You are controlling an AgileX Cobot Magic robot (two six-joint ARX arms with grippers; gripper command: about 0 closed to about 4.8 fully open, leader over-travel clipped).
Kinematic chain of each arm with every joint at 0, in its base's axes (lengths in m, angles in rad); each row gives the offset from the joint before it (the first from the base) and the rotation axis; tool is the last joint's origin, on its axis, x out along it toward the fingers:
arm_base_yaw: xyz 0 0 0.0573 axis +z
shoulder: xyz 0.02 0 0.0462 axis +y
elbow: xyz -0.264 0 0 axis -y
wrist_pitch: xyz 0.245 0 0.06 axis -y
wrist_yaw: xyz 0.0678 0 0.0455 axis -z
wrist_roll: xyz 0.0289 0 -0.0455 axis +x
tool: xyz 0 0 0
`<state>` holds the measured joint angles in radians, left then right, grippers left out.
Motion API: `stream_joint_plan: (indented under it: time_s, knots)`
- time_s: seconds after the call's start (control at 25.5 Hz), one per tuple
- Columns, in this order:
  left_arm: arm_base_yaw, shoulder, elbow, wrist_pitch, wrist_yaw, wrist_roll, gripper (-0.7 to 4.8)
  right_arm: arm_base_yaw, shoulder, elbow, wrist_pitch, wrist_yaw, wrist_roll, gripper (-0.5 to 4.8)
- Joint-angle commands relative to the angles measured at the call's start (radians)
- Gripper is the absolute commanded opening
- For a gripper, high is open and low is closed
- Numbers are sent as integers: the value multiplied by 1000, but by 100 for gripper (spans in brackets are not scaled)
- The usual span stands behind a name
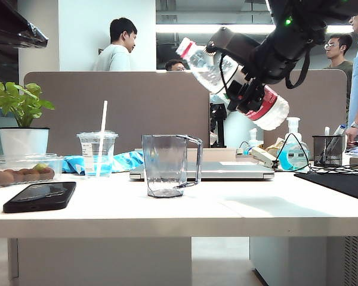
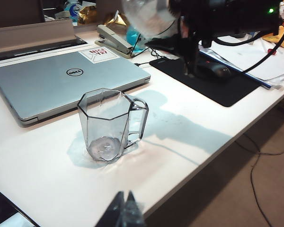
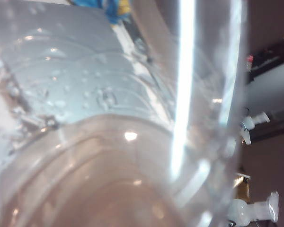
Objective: Pick up the mineral water bottle on the table and pour water into the mug until it's half full.
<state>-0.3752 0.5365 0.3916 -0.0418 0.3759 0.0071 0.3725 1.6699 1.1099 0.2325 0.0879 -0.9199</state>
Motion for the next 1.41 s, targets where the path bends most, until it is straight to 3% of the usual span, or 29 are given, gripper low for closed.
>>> stream_joint_plan:
  time_s: [0.04,0.2,0.51,0.82,1.41]
  knots:
    - [2,-1,7,10,6,0,-4,16,11,11,23,55,-38,274]
    - [2,-1,7,10,6,0,-4,21,69,14,3,123,-106,274]
    - [2,-1,7,10,6,0,-4,42,106,15,4,126,-292,274]
    - [2,-1,7,10,6,0,-4,42,106,15,7,206,-446,274]
    - [2,-1,7,10,6,0,-4,42,106,16,108,235,-596,274]
